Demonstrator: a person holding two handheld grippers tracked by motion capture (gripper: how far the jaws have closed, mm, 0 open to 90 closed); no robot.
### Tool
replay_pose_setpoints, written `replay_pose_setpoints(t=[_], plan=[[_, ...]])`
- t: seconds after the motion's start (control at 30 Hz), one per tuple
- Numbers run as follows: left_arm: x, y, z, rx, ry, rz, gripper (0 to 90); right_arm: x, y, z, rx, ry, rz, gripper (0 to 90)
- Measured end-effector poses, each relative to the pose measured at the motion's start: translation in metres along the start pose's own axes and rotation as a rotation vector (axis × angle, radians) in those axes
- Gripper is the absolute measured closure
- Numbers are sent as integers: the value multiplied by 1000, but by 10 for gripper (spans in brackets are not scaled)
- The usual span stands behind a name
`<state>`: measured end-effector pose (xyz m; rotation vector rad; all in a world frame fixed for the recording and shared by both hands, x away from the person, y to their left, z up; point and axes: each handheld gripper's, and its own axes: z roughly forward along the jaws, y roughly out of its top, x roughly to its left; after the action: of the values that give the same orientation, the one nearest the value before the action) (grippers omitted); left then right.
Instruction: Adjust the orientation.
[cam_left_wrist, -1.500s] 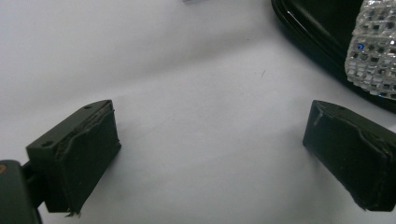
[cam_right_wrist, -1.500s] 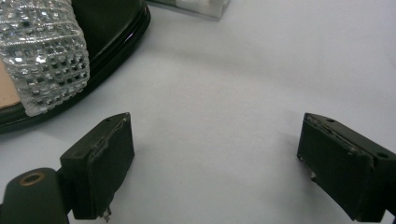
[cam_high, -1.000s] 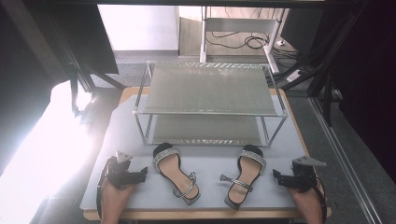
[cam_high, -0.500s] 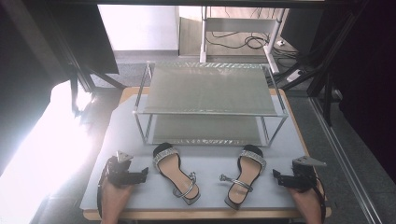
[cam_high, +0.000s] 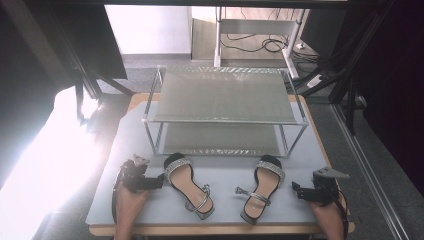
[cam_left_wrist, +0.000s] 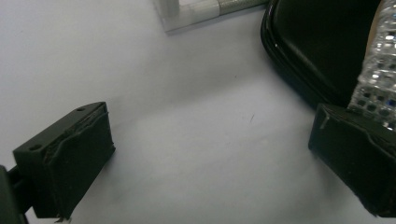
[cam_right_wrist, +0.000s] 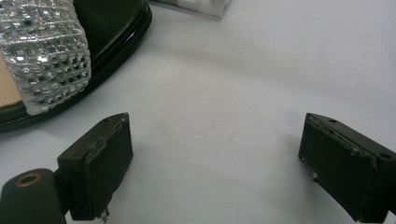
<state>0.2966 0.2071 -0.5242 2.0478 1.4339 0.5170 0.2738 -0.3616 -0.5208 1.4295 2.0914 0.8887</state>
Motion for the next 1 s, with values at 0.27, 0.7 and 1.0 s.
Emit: replay_pose_setpoints(t=[0.27, 0.7, 1.0], plan=[[-5, 4, 4, 1, -22, 14, 0, 0, 0, 0, 0, 0, 1, 95], [-40, 21, 19, 1, -84, 78, 10, 0, 0, 0, 0, 0, 0, 95], [-43, 19, -17, -25, -158, 44, 36, 0, 0, 0, 0, 0, 1, 95]])
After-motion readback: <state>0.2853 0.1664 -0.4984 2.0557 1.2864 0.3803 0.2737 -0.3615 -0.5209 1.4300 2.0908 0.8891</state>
